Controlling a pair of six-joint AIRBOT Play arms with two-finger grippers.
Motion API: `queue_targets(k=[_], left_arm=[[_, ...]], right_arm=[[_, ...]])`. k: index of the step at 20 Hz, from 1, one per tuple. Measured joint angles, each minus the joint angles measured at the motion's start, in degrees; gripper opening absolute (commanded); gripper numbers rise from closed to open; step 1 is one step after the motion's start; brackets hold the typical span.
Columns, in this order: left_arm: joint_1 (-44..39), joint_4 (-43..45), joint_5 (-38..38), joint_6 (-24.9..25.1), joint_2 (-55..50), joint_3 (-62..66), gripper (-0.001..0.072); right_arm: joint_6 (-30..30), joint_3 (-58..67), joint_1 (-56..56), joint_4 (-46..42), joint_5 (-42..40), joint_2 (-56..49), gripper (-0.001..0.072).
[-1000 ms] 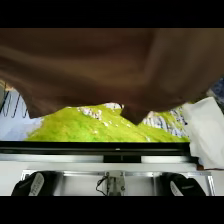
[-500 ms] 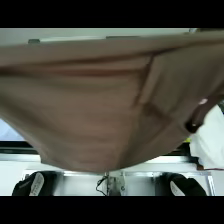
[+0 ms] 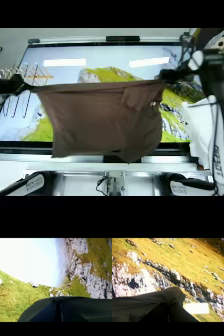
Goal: Fold the shirts.
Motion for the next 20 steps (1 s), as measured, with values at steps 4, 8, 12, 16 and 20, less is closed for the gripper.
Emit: queue_targets(k=[4, 8, 12, 16, 20], left_arm=[[-4.59, -0.50, 9.68, 0.04, -14.84, 5.97, 0.0029], [-6.12, -0.72, 12.68, 0.13, -24.76, 11.43, 0.0030], [-5.22, -0.63, 6.54, 3.56, -28.44, 13.16, 0.0030], [-3.28, 0.94, -6.32, 5.09, -29.44, 13.51, 0.0029], [-2.64, 5.92, -14.38, 5.09, -29.79, 11.63, 0.0030]], right_arm=[[3.28, -0.87, 0.00, 2.80, -12.83, -8.37, 0.0069], [4.46, -1.14, 0.00, 4.20, -22.36, -11.98, 0.0069], [2.54, -1.18, 0.00, 2.23, -18.23, -12.44, 0.0069], [0.15, -1.70, 0.15, 0.92, -0.63, -12.50, 0.0069], [-1.62, -4.68, 0.42, 0.79, 9.60, -12.52, 0.0069]])
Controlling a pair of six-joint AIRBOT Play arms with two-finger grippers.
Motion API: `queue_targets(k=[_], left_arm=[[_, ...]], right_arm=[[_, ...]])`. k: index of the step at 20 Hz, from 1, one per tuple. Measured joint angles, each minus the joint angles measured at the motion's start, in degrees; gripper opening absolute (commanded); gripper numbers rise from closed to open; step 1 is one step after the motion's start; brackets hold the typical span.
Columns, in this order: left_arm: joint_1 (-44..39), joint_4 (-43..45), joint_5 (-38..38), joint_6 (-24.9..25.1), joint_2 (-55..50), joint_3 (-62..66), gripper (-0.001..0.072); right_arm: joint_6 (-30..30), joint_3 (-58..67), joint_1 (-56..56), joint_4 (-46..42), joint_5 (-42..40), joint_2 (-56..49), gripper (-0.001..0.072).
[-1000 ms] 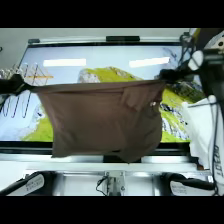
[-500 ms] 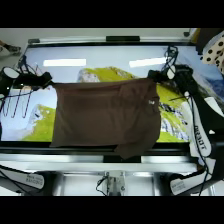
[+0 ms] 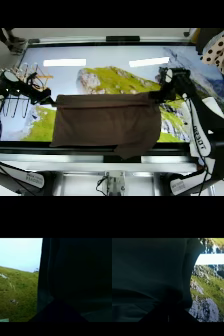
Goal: Fold the shirts.
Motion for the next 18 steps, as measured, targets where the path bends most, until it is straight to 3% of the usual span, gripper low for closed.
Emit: queue_targets(k=[3, 4, 5, 6, 7, 8, 14, 18], left_arm=[[-0.15, 1.55, -0.87, -0.28, -0.31, -2.14, 0.0030], [-0.35, 1.62, -0.68, -0.33, -0.44, -2.67, 0.0030], [-0.57, 1.49, -0.37, -0.42, -0.55, -3.04, 0.0061], [-0.83, 1.05, -0.02, -0.48, -0.66, -3.34, 0.0212], [-1.05, 0.28, 0.33, -0.48, -0.70, -3.48, 0.0465], [-1.09, -0.48, 0.46, -0.50, -0.72, -3.50, 0.0533], [1.95, -2.03, -8.94, 0.87, 1.90, -1.29, 0.0532], [6.86, -2.34, -10.73, 4.28, 11.85, -14.08, 0.0533]], right_arm=[[-0.48, -2.38, 0.00, 2.43, 2.21, -0.04, 0.0079], [-0.48, -2.82, 0.00, 3.26, 2.27, -0.04, 0.0116], [-0.48, -3.17, 0.02, 3.96, 2.29, -0.04, 0.0313], [-0.48, -3.39, 0.02, 4.48, 2.51, -0.02, 0.0461], [-0.68, -3.50, 0.02, 4.98, 2.89, 0.04, 0.0461], [-1.11, -3.34, 0.02, 5.27, 3.26, 0.26, 0.0462], [-6.99, 0.81, -1.42, 0.94, 13.33, 5.29, 0.0462], [-10.99, -1.57, -9.46, 2.93, 21.31, 12.41, 0.0461]])
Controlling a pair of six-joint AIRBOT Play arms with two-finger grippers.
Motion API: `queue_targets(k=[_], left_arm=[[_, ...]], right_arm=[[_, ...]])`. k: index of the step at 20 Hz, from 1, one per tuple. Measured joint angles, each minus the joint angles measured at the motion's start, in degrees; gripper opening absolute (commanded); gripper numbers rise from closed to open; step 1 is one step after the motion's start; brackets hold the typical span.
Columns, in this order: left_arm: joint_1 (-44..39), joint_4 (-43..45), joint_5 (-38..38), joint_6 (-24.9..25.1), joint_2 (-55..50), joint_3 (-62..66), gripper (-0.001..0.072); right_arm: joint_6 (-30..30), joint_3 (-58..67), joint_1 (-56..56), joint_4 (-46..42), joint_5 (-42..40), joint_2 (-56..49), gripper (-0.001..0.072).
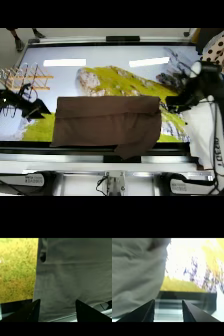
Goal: Fold the shirts.
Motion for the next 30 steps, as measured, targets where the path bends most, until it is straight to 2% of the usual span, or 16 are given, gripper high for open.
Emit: queue_targets(k=[4, 7, 9, 13, 14, 15, 21, 22, 23, 24, 25, 26, 30], left_arm=[[4.72, -0.11, 6.27, 4.28, 10.34, -21.11, 0.0533], [7.26, -0.39, 9.81, 6.86, 13.55, -29.70, 0.0520], [8.48, -0.44, 11.04, 7.91, 14.45, -32.20, 0.0387], [9.70, -0.68, 11.78, 8.74, 15.13, -34.27, 0.0404], [9.88, -0.96, 11.89, 8.79, 15.17, -34.60, 0.0473], [9.99, -1.18, 11.98, 8.87, 15.17, -34.95, 0.0510], [10.23, -3.13, 12.68, 9.09, 15.30, -37.75, 0.0500], [10.23, -3.54, 12.98, 9.09, 15.30, -38.45, 0.0435], [10.23, -3.67, 13.33, 9.05, 15.30, -39.04, 0.0295], [10.23, -3.54, 14.34, 8.98, 15.30, -39.58, 0.0195], [10.25, -3.74, 15.06, 8.96, 15.30, -39.91, 0.0135], [10.23, -4.42, 15.89, 8.94, 15.30, -40.15, 0.0027], [10.23, -6.69, 17.51, 8.76, 15.28, -40.63, 0.0031]], right_arm=[[-1.53, -5.42, -8.24, 3.96, 1.38, 8.00, 0.0461], [-1.99, -7.41, -10.95, 4.98, 1.33, 11.06, 0.0461], [-2.19, -8.04, -11.65, 5.97, 0.87, 11.93, 0.0461], [-2.40, -8.52, -12.26, 6.82, -0.66, 12.63, 0.0461], [-2.43, -8.59, -12.33, 6.88, -0.87, 12.72, 0.0461], [-2.43, -8.61, -12.39, 6.88, -1.55, 12.79, 0.0461], [-2.47, -8.68, -12.50, 7.08, -2.69, 12.87, 0.0461], [-2.47, -8.68, -12.48, 7.08, -2.67, 12.87, 0.0461], [-2.47, -8.68, -12.50, 7.08, -2.71, 12.87, 0.0461], [-2.47, -8.68, -12.48, 7.06, -2.73, 12.87, 0.0461], [-2.47, -8.68, -12.50, 7.02, -2.73, 12.87, 0.0461], [-2.47, -8.68, -12.50, 6.93, -2.73, 12.87, 0.0461], [-2.60, -10.19, -12.66, 6.88, -2.67, 13.00, 0.0462]])
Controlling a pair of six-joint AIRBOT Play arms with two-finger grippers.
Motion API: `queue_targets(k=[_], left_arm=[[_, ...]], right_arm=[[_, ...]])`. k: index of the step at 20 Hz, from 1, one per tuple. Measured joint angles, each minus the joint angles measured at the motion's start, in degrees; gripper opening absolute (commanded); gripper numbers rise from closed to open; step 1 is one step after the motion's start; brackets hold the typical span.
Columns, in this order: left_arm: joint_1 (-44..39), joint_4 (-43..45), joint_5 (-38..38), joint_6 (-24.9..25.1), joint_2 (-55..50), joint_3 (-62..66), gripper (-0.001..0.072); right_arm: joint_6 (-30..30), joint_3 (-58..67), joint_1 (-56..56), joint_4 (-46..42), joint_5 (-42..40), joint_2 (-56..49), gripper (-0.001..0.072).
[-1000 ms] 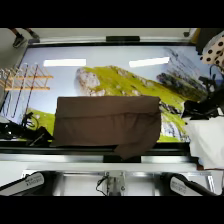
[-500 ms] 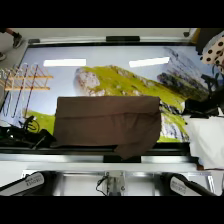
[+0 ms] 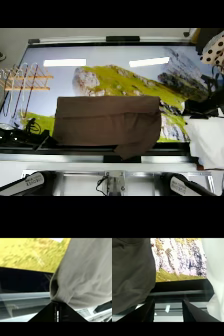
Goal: Fold the shirts.
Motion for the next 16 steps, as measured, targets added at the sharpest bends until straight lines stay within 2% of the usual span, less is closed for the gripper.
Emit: queue_targets(k=[3, 9, 16], left_arm=[[0.00, -0.52, 0.22, 0.00, 0.02, -0.02, 0.0031], [0.00, -1.07, 0.31, 0.04, 0.04, 0.04, 0.0031], [0.00, -1.14, 0.22, 0.13, 0.04, 0.04, 0.0031]], right_arm=[[-0.96, -9.62, -1.84, 2.34, -2.56, 2.10, 0.0462], [-2.97, -33.40, -0.04, 11.58, -16.79, 8.15, 0.0462], [-2.27, -42.64, 7.41, 17.18, -29.05, 9.38, 0.0462]])
